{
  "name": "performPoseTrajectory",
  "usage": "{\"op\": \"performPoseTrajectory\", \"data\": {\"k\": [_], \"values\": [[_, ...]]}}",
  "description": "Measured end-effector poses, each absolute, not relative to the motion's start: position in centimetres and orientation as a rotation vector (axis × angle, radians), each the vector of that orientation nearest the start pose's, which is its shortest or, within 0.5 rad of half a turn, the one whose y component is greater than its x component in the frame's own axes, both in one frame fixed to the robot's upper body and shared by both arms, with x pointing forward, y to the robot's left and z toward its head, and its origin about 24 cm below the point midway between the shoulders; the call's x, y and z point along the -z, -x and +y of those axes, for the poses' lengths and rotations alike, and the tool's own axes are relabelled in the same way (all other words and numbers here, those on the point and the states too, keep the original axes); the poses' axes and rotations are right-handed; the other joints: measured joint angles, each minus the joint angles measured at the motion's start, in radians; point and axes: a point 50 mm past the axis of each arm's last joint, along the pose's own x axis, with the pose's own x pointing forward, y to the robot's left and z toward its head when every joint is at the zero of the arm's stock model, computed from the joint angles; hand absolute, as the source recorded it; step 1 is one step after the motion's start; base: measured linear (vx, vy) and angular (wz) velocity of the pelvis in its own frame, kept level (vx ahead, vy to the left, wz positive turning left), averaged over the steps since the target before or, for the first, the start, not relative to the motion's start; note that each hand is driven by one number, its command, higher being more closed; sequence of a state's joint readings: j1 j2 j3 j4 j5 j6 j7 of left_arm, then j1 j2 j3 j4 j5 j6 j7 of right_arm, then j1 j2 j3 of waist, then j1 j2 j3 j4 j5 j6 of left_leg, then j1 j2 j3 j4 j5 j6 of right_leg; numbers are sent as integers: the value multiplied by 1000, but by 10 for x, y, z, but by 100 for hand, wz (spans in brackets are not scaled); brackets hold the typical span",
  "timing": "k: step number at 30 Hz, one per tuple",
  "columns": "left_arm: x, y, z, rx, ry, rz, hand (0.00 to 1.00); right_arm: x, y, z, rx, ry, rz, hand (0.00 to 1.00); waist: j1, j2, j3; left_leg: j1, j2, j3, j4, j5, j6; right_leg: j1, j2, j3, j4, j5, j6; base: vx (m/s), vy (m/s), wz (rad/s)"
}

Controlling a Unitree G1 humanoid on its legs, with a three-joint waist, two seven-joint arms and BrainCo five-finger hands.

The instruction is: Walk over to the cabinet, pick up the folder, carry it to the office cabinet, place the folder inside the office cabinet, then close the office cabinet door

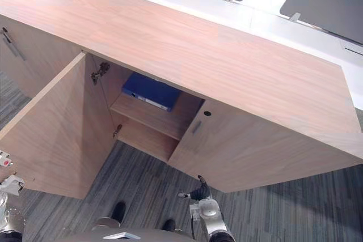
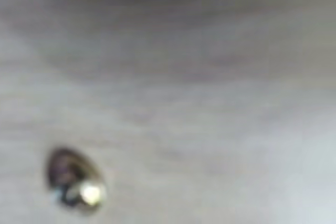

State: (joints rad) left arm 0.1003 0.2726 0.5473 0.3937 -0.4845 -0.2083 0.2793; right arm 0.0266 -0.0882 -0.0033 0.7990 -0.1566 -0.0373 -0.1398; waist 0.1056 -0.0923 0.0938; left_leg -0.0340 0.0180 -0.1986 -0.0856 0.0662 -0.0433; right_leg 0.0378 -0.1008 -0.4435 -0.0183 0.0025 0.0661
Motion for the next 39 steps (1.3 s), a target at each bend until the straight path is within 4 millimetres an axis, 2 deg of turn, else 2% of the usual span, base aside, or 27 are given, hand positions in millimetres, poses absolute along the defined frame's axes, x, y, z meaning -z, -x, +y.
{"op": "performPoseTrajectory", "data": {"k": [8,17,20,28,32,34,39], "values": [[9,-155,337,-864,108,134,0,123,-166,-189,105,287,781,0,1,4,2,1,-1,0,0,2,2,1,-1,0,1,-1,-4,0,0,0],[42,-141,293,-658,71,300,0,123,-165,-191,112,282,786,0,0,41,2,17,2,41,0,-1,-2,-4,-1,44,-1,12,-4,-36,10,-12],[51,-138,279,-600,87,344,0,123,-164,-191,113,282,788,0,-3,45,2,17,5,62,0,-1,-2,-11,-1,65,-6,15,-1,-47,13,-19],[77,-143,215,-339,155,484,0,125,-161,-190,117,278,806,0,-43,50,1,30,10,125,0,-8,1,-23,4,143,-32,37,4,-31,8,-20],[84,-149,198,-270,167,522,0,122,-161,-189,122,272,790,0,-71,52,-1,41,8,158,0,-14,1,-22,4,173,-46,56,6,29,13,-28],[85,-158,188,-221,167,524,0,124,-159,-187,127,265,798,0,-81,53,-1,55,7,180,1,-17,5,-18,5,191,-62,78,6,57,10,-25],[80,-176,172,-132,137,505,0,126,-156,-182,124,251,809,0,-109,58,-3,82,9,223,6,-28,13,-14,7,228,-62,84,7,32,8,-25]]}}
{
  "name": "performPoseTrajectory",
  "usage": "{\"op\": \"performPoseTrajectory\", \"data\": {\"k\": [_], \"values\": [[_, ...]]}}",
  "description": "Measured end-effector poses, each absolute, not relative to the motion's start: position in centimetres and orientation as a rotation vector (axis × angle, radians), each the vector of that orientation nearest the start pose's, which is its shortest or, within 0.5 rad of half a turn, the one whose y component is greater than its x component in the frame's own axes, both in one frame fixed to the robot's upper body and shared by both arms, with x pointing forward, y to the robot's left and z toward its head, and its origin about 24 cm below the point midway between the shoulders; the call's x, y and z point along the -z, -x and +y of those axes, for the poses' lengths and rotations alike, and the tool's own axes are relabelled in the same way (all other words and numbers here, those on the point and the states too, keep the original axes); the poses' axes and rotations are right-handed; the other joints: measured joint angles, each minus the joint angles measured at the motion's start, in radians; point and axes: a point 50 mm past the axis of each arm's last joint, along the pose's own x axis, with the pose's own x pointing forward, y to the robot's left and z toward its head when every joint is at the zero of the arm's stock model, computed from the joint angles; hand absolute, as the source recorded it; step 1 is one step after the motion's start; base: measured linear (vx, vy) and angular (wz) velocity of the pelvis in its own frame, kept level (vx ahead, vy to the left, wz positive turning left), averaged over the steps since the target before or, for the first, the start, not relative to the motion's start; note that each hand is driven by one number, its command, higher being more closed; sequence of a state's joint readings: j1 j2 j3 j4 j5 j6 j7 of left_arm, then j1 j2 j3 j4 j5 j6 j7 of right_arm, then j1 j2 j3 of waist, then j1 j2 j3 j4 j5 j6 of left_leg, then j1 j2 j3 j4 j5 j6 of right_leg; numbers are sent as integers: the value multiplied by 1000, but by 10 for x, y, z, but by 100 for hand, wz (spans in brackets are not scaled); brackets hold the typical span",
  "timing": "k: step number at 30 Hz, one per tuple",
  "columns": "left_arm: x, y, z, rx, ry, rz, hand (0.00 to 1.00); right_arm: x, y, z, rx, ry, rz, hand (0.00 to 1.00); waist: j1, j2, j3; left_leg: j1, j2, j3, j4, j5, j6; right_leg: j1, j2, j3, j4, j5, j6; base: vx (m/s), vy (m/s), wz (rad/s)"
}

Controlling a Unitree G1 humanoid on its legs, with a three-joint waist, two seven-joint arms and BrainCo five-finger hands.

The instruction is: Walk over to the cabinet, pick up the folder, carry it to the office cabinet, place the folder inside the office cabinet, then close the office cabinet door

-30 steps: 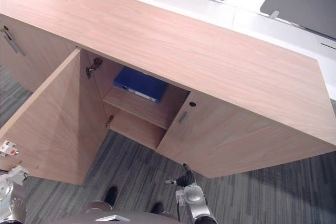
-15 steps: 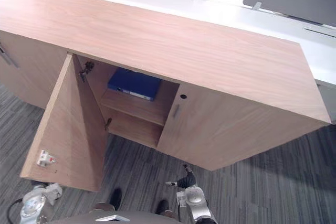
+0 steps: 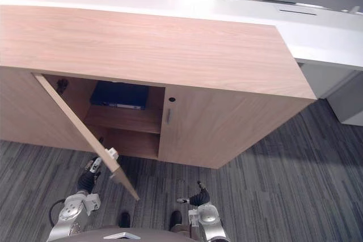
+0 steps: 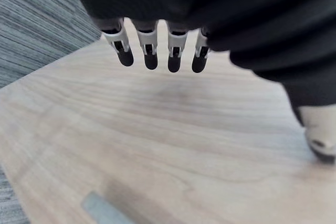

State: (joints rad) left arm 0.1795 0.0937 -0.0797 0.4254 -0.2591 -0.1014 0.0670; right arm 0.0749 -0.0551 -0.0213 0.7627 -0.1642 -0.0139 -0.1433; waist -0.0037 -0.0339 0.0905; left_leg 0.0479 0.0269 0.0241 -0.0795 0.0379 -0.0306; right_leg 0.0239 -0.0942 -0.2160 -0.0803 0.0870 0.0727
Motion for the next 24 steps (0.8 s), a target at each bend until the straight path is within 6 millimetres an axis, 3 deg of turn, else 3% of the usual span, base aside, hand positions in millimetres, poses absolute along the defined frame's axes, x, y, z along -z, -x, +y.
{"op": "performPoseTrajectory", "data": {"k": [11,20,24], "values": [[75,-203,159,-143,106,496,0,129,-149,-180,128,254,841,0,-41,6,-3,21,1,95,0,-27,-4,-30,10,94,-7,16,1,-37,6,-27],[60,-226,171,-218,78,441,0,133,-140,-181,135,253,872,0,-91,14,-3,5,9,161,0,-39,-9,-82,17,152,-7,26,1,-24,-4,-21],[47,-244,180,-248,38,389,0,133,-141,-181,135,252,872,0,-99,16,-3,-10,15,167,1,-44,-10,-101,24,155,-7,29,-5,11,-11,-6]]}}
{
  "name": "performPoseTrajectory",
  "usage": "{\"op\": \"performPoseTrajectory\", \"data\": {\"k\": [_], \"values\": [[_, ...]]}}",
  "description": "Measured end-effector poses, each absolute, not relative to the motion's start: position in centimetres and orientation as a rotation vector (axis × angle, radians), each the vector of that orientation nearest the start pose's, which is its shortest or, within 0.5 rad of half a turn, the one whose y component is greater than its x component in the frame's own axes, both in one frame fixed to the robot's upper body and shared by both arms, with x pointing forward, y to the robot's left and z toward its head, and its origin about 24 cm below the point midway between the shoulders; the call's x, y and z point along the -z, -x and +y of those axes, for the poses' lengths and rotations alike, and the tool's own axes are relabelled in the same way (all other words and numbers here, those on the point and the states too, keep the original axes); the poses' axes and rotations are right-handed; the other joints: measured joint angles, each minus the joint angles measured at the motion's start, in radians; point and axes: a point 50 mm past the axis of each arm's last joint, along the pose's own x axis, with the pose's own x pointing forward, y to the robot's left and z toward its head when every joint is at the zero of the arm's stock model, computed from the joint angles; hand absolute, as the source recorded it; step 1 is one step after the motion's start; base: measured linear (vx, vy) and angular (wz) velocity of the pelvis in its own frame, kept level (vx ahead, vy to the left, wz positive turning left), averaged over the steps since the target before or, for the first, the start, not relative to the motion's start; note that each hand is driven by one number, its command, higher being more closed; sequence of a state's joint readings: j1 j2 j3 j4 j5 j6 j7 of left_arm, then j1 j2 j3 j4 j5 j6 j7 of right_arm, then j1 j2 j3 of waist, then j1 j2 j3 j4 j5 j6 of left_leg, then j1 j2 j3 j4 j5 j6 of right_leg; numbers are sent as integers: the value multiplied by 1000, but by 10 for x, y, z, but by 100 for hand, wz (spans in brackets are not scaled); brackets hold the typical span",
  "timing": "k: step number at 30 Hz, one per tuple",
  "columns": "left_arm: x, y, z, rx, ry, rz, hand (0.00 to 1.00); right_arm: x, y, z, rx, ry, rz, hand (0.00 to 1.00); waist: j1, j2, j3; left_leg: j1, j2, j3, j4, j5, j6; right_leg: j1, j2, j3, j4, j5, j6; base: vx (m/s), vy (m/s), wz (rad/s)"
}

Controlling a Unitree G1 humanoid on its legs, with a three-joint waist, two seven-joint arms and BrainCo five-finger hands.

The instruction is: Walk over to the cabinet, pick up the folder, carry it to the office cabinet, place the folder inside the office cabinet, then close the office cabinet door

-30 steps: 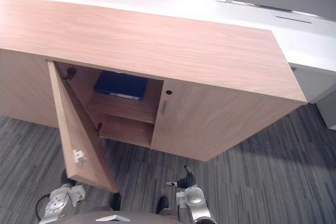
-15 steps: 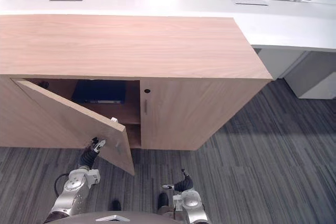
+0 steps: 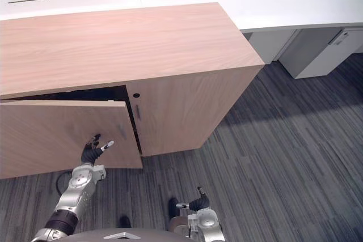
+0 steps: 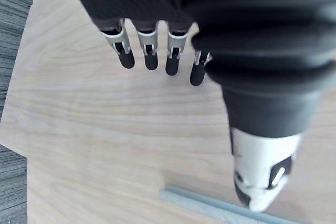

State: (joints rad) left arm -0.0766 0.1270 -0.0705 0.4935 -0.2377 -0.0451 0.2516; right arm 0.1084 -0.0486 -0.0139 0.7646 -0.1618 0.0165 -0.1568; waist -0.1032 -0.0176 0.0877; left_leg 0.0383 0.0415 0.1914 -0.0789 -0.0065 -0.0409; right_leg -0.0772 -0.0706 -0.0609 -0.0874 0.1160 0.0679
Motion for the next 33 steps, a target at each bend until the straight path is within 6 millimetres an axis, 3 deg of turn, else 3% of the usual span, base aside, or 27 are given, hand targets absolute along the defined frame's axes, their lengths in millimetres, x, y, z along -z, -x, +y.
{"op": "performPoseTrajectory", "data": {"k": [7,16,19,26,29,33], "values": [[25,-268,192,-288,10,313,0,131,-144,-183,155,243,862,0,-14,13,8,-24,4,-1,0,-1,3,-26,3,-4,6,2,-1,13,-7,-2],[20,-266,189,-273,21,275,0,131,-144,-187,183,227,865,0,-19,13,8,-11,-4,-16,0,0,8,-7,-5,-19,7,4,2,-18,-3,3],[23,-251,184,-252,53,261,0,132,-142,-191,213,228,872,0,-14,13,7,2,-9,-29,0,1,11,11,-12,-35,6,3,3,-56,-1,14],[59,-201,181,-216,116,409,0,135,-139,-192,244,191,897,0,-4,13,7,-4,-20,-56,0,10,15,19,-25,-63,0,0,8,-70,-3,11],[70,-187,182,-208,123,463,0,137,-135,-197,266,181,912,0,19,12,2,-1,-21,-60,0,11,15,25,-27,-68,0,-2,10,-35,-6,9],[103,-160,190,-223,74,650,0,140,-133,-195,266,163,939,0,22,6,-5,1,-24,-83,0,12,17,39,-31,-91,0,-5,14,-15,-4,15]]}}
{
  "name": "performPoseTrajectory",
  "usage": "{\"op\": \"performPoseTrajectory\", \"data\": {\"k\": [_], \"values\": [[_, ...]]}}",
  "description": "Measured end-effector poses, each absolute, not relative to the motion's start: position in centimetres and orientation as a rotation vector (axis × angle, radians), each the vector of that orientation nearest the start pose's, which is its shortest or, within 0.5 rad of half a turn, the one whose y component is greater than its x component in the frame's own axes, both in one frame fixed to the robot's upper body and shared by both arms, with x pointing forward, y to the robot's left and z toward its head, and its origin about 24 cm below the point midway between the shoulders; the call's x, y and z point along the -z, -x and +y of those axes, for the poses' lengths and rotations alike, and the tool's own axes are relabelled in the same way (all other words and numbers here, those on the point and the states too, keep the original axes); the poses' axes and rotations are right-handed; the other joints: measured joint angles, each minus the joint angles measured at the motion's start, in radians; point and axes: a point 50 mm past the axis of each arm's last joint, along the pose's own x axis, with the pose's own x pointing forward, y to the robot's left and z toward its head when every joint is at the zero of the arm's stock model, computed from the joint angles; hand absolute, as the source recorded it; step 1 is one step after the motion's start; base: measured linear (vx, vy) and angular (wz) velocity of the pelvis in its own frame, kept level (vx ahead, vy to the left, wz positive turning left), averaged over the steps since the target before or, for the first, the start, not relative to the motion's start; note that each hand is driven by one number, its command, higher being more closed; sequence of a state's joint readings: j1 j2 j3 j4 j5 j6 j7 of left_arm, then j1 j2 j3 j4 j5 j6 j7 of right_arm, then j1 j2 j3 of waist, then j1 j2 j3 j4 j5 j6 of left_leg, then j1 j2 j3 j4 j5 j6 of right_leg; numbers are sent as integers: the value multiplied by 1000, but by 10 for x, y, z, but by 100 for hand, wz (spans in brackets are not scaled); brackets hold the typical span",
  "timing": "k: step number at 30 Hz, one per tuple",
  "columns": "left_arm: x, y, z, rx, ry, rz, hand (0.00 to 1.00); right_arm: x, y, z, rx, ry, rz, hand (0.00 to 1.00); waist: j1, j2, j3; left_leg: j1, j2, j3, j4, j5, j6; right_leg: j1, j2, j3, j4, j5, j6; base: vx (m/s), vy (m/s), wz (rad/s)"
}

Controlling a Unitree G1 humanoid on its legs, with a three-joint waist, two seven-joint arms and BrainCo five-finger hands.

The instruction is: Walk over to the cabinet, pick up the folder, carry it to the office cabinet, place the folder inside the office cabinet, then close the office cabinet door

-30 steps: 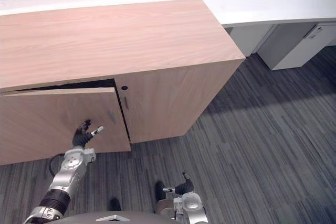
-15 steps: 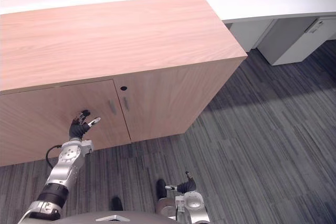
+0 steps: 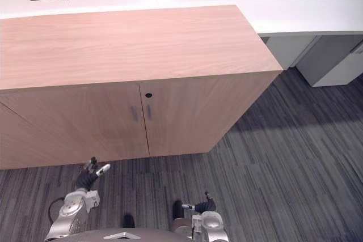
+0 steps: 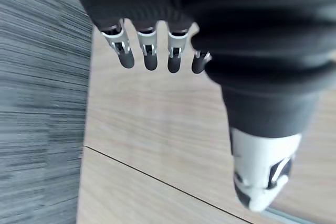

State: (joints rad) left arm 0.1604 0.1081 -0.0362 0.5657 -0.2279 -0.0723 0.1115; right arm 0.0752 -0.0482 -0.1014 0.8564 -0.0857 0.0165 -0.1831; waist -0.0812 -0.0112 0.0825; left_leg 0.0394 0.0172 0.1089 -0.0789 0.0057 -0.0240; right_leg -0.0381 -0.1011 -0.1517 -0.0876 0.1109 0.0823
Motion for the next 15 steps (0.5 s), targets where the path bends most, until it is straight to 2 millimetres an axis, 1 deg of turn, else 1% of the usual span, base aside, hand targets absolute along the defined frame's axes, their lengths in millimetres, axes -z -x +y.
{"op": "performPoseTrajectory", "data": {"k": [1,2,4,5,6,8,11,15], "values": [[113,-150,192,-221,53,713,0,143,-131,-194,264,163,956,0,7,-5,-5,0,0,0,0,0,1,0,0,0,0,0,1,-4,-2,5],[118,-146,194,-224,41,744,0,143,-131,-194,262,163,961,0,12,-7,-6,0,0,0,0,0,2,0,0,0,0,0,1,0,0,0],[134,-126,201,-242,-9,864,0,144,-130,-194,261,163,970,0,22,-16,-11,2,-1,0,0,5,9,3,0,0,2,-1,2,0,0,0],[138,-121,203,-249,-19,893,0,145,-129,-194,260,164,978,0,23,-17,-12,4,-1,0,0,5,9,5,0,1,3,-1,2,0,0,0],[144,-110,207,-270,-30,944,0,146,-130,-193,257,164,983,0,24,-20,-14,9,-2,0,0,5,9,9,0,1,4,-2,3,0,0,0],[148,-101,211,-293,-38,990,0,146,-131,-192,255,163,983,0,24,-22,-14,17,-4,-1,0,4,10,19,-1,1,6,-3,4,-21,1,1],[152,-91,214,-311,-77,1032,0,146,-132,-192,254,164,985,0,32,-26,-16,26,-7,0,0,6,12,28,-5,0,6,-1,5,-63,-1,2],[153,-89,214,-312,-95,1047,0,149,-129,-192,250,164,1007,0,34,-31,-17,32,-8,1,0,4,10,35,-6,1,2,-4,6,-66,-8,0]]}}
